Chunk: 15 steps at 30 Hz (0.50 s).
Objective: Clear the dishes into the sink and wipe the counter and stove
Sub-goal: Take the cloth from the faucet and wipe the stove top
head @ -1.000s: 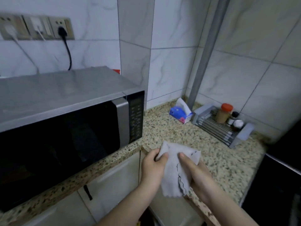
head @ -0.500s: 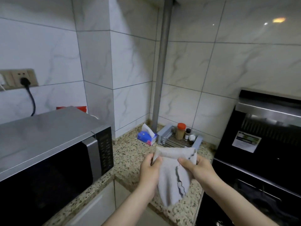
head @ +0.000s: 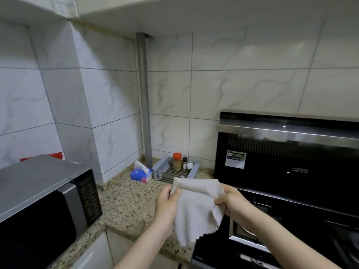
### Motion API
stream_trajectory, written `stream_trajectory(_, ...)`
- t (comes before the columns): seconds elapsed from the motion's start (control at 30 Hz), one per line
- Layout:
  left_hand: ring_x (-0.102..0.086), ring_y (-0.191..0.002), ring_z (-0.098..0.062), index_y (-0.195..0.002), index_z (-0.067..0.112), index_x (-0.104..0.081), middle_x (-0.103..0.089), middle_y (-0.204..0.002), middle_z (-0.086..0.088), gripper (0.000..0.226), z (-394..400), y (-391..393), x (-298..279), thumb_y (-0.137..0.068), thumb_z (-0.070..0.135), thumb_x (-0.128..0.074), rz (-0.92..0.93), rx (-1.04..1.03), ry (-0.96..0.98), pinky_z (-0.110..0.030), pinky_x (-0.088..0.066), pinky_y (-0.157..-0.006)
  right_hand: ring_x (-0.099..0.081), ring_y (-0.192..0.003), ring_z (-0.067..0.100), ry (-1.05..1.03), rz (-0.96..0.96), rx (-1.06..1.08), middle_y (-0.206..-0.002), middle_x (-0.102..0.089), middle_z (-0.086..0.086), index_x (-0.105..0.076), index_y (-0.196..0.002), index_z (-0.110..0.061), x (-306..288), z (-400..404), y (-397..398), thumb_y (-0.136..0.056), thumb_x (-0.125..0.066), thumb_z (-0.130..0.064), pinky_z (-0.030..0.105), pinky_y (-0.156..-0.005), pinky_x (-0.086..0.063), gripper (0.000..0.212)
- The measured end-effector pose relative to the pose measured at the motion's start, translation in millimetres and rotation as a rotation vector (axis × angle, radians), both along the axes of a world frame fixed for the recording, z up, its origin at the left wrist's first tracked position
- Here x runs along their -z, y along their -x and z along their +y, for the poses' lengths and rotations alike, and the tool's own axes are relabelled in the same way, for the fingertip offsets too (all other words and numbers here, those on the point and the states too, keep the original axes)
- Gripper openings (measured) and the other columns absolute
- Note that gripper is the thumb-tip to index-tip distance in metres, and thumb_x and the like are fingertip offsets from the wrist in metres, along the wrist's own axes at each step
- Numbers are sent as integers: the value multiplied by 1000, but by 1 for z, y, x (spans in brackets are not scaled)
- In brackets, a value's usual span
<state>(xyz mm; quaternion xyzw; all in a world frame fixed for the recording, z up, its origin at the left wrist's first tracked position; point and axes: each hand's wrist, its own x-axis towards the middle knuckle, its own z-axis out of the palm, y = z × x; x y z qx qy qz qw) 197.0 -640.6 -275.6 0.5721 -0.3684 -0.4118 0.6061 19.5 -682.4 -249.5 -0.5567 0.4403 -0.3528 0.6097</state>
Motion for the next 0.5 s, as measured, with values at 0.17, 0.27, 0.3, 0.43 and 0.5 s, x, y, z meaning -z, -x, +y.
stream_trajectory(0.17,-63,-96,-26,-105,13,-61,-66,-102,-9,15,17,79,-1,-93,16,-52,-43,120,-53,-43,-50,-87,-56,-75,29,-45,-9,197,-86,-63,14,-64,-102,-4,4,40,103,-45,-47,-1,27,-56,-41,59)
stream_trajectory(0.27,-63,-93,-23,-103,13,-61,-67,-101,-9,14,39,145,-3,-94,15,-51,-69,226,-55,-35,-50,-79,-58,-91,26,-32,8,287,-104,-64,7,-60,-111,-15,6,82,176,-57,-55,-12,32,-71,-46,54)
stream_trajectory(0.3,-63,-93,-22,-102,14,-61,-67,-100,-8,13,49,170,-4,-93,16,-51,-77,274,-59,-36,-50,-80,-59,-96,23,-10,32,318,-106,-65,4,-58,-111,-18,5,99,201,-61,-58,-13,31,-76,-46,50)
stream_trajectory(0.43,-62,-97,-18,-100,20,-62,-67,-103,-3,12,79,245,-6,-91,20,-54,-166,411,-19,-35,-50,-84,-56,-94,11,65,88,486,-102,-63,-2,-59,-110,-18,8,149,282,-84,-55,0,27,-78,-41,31)
stream_trajectory(0.5,-62,-96,-17,-101,19,-62,-66,-101,-1,14,95,285,-7,-90,20,-55,-154,453,-25,-31,-50,-80,-57,-92,13,88,128,579,-102,-61,-1,-60,-108,-19,10,176,324,-85,-57,-2,25,-76,-43,29)
